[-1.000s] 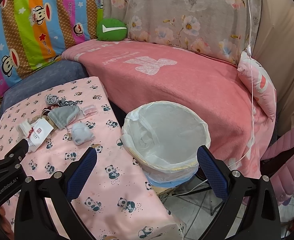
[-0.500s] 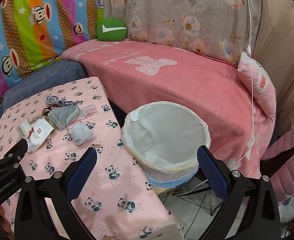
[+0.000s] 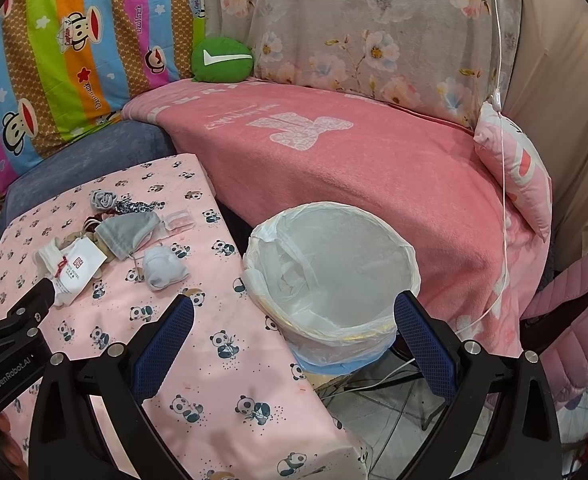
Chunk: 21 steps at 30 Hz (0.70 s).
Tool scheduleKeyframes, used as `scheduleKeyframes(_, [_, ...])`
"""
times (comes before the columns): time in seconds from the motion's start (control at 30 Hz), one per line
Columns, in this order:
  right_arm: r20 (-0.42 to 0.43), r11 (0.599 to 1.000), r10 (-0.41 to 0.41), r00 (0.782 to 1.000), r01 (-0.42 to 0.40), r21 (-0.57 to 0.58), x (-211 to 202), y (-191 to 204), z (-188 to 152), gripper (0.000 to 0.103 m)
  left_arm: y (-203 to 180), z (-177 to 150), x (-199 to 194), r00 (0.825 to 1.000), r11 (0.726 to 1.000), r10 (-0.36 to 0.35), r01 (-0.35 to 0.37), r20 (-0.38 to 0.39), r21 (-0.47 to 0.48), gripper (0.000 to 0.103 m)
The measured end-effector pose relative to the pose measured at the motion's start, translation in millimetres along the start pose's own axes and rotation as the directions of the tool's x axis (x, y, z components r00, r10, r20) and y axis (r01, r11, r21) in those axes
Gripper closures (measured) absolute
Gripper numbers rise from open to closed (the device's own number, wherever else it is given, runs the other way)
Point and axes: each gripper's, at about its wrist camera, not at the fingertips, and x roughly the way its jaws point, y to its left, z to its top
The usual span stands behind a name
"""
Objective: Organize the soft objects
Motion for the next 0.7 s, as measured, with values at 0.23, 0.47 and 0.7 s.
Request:
scheduleKeyframes(0.23, [-0.001,1.0,0.002,1.0,-0.002,0.001,0.3,-0.2,-0.1,0.005,2.1,-0.5,0.1,1.0,1.0,-0.002,0.002,-0.001,-0.005,0.007])
scheduleKeyframes(0.47, [-0.002,1.0,0.006,1.0,-0.006,-0.002,-0.7,1.5,-0.5,0.005,3.7,-2.2,2.5,1.0,1.0,0.001,-0.001,-0.007,-0.01,0.007])
scheduleKeyframes(0.7, [-0.005,1.0,0.027,1.0,-0.027,0.006,2.0,4.1,-0.5,0.005,7.4,-4.0,5.8,1.0,1.0,-0.003,0.003,-0.018,-0.016,0.007])
